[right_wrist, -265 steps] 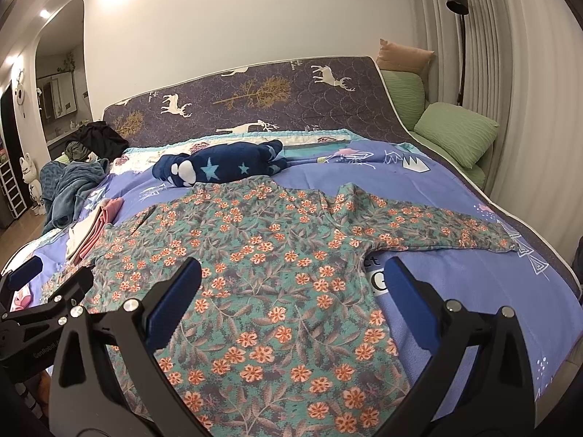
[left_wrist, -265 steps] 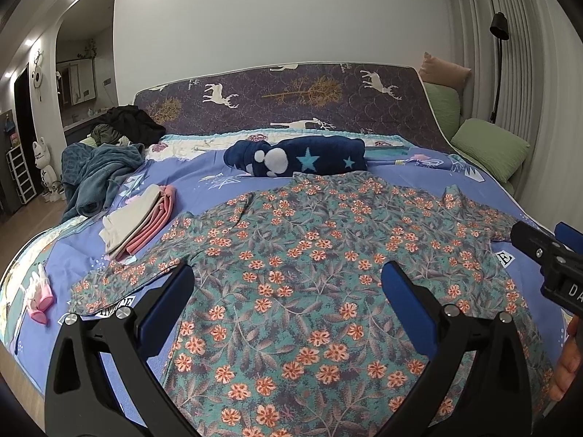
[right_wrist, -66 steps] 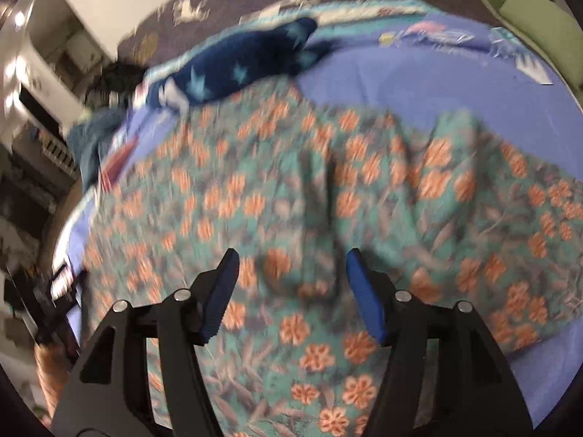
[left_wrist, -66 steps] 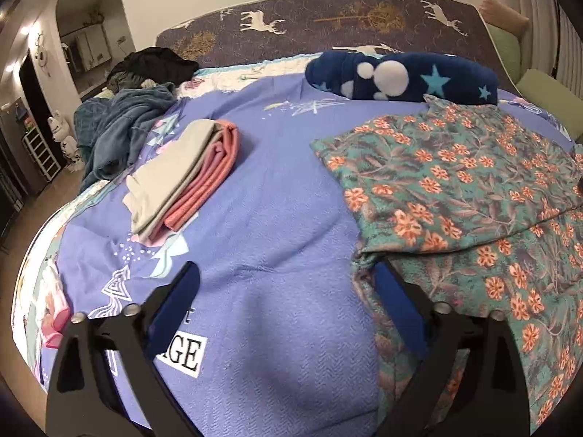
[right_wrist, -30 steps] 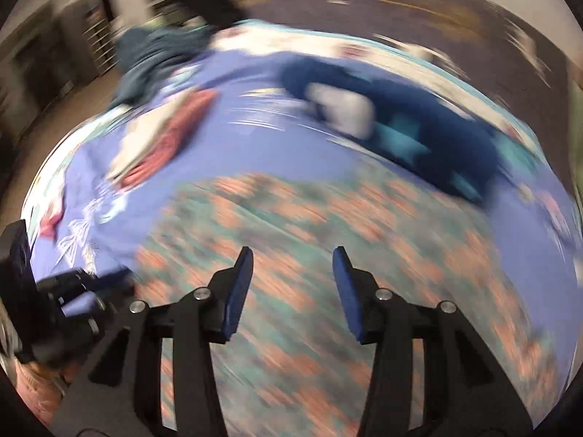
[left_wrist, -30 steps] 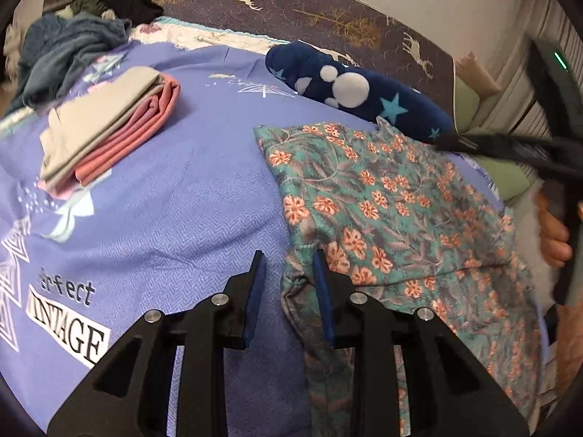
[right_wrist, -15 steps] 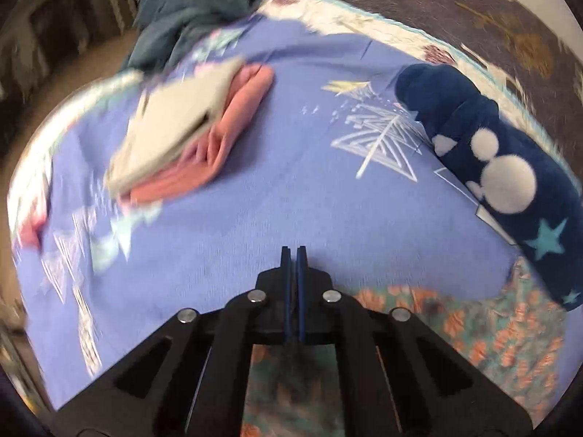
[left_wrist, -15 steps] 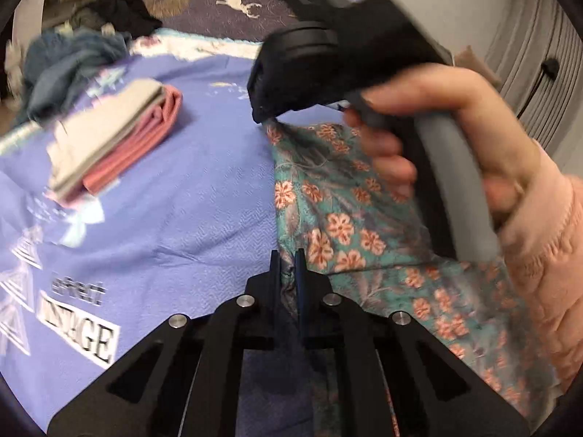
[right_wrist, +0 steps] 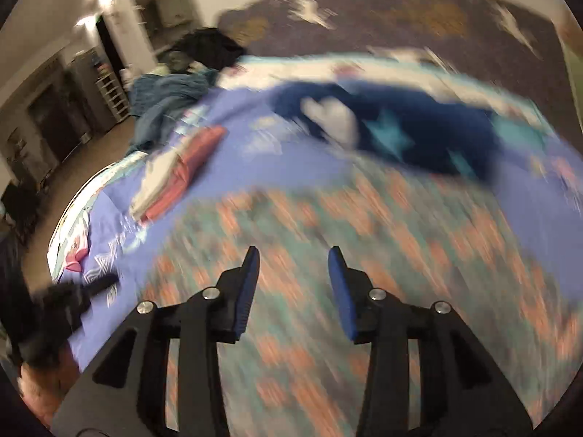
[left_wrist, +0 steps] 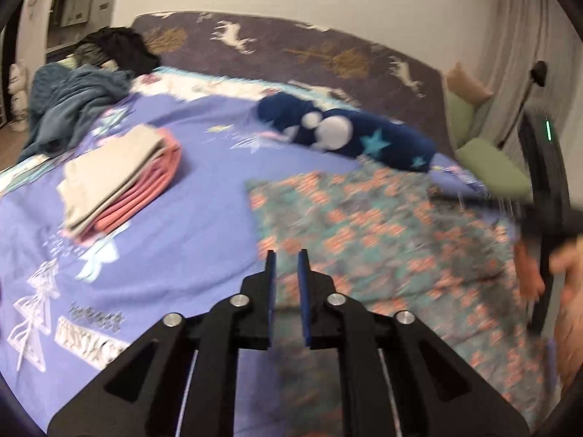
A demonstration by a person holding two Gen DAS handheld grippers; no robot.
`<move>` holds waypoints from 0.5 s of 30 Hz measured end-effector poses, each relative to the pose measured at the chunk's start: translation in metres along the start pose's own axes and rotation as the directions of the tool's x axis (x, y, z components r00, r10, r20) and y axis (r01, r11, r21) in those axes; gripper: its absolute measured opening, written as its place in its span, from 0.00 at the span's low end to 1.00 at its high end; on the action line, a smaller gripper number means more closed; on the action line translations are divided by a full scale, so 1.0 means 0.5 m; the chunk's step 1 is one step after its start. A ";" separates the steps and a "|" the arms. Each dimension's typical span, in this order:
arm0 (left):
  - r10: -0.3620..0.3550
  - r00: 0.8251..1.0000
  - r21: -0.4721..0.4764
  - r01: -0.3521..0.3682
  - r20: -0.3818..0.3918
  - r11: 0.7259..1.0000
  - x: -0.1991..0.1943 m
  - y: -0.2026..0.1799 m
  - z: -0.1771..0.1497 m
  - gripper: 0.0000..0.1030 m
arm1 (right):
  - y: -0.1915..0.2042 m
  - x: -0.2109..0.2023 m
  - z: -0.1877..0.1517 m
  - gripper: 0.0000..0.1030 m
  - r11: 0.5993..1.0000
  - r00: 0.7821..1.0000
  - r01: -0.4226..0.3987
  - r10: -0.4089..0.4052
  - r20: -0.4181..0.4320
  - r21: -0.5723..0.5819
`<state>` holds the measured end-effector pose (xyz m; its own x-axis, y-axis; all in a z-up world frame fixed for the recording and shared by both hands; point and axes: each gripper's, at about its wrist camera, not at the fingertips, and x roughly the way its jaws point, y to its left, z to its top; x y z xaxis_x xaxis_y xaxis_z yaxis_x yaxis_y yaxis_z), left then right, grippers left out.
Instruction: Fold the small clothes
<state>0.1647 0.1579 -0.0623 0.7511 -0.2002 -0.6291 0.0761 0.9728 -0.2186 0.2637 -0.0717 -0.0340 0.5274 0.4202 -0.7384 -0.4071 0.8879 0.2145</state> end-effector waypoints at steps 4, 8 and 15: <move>0.030 0.991 0.021 -0.028 -0.129 0.999 0.100 -0.042 -0.008 0.35 | -0.088 0.004 -0.093 0.33 0.991 0.990 0.075 -0.062 -0.127 0.107; 0.120 0.977 0.091 -0.105 -0.175 0.990 0.143 -0.069 -0.017 0.38 | -0.107 0.018 -0.134 0.30 0.991 0.991 0.107 -0.100 -0.090 0.082; 0.202 0.964 0.148 -0.178 -0.170 0.973 0.122 -0.109 -0.010 0.39 | -0.168 -0.082 -0.149 0.32 0.962 1.000 0.023 -0.017 -0.023 0.272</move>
<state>0.2031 0.0921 -0.0922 0.6281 -0.0163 -0.7780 0.0373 0.9993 0.0091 0.2208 -0.1775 -0.0695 0.5167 0.4004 -0.7568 -0.1765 0.9147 0.3635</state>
